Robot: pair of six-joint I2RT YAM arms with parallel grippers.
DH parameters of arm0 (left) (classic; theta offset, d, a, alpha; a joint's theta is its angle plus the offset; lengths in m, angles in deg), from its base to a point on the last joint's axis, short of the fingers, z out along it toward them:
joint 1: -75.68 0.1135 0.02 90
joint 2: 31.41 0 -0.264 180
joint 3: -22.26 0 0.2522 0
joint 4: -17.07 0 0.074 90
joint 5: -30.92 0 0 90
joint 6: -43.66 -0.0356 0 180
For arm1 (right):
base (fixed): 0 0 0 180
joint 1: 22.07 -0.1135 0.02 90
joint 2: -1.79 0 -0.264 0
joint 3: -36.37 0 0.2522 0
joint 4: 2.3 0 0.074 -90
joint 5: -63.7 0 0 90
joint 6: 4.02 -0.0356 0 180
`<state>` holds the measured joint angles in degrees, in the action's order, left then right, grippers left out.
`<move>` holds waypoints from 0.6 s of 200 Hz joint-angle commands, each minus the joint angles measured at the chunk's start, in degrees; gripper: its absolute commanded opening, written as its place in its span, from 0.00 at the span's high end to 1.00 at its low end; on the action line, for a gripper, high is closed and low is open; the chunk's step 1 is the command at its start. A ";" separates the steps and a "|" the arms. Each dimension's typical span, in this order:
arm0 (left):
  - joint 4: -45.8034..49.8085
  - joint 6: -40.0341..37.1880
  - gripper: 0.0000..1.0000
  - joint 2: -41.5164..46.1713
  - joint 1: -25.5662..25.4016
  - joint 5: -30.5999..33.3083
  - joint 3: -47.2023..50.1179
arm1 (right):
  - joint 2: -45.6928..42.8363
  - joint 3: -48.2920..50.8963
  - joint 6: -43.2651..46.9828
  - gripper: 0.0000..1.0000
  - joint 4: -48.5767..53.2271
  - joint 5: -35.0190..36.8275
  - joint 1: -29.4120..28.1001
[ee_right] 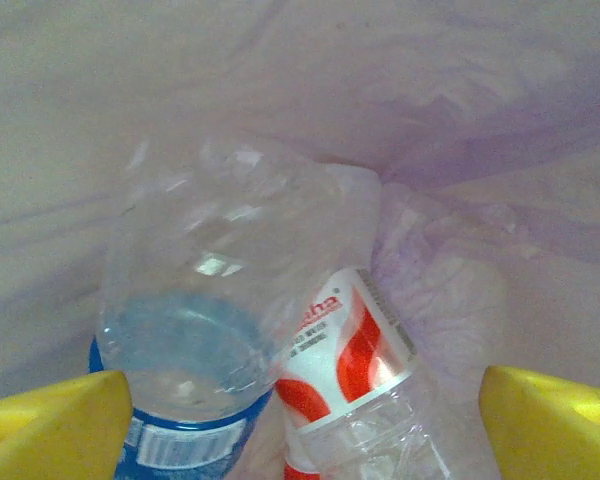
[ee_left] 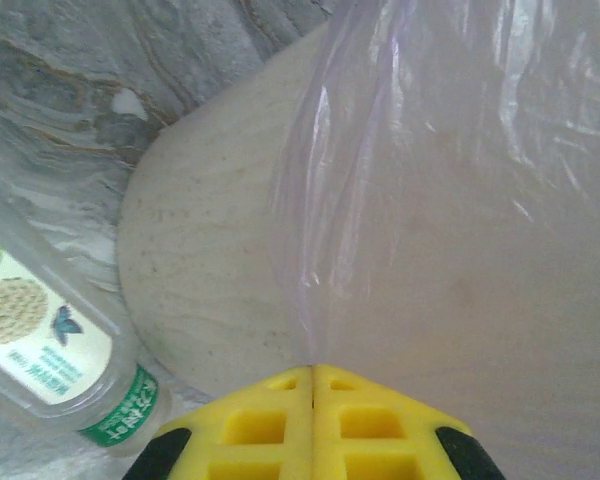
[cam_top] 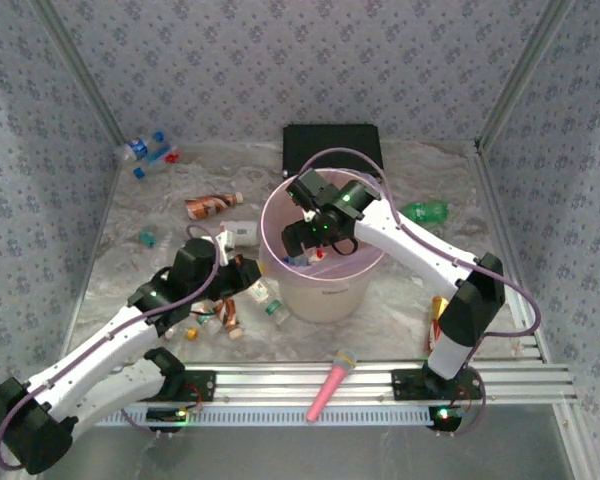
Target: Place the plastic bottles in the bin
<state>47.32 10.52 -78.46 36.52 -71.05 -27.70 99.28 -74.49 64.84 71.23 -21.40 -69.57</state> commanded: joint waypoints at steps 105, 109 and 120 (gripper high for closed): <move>18.66 -16.63 0.30 1.49 2.00 3.46 -23.71 | -19.86 -15.79 2.14 0.00 17.23 12.15 6.97; 18.81 -17.03 0.30 0.65 1.98 3.30 -24.61 | -20.56 -15.75 1.46 0.00 19.03 13.19 8.66; 18.83 -18.10 0.28 -2.04 2.03 2.96 -27.21 | -22.44 -14.57 -1.13 0.00 24.69 15.55 13.75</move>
<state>63.94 -2.88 -76.84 38.20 -68.25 -49.43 80.94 -88.90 66.89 82.49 -13.97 -63.58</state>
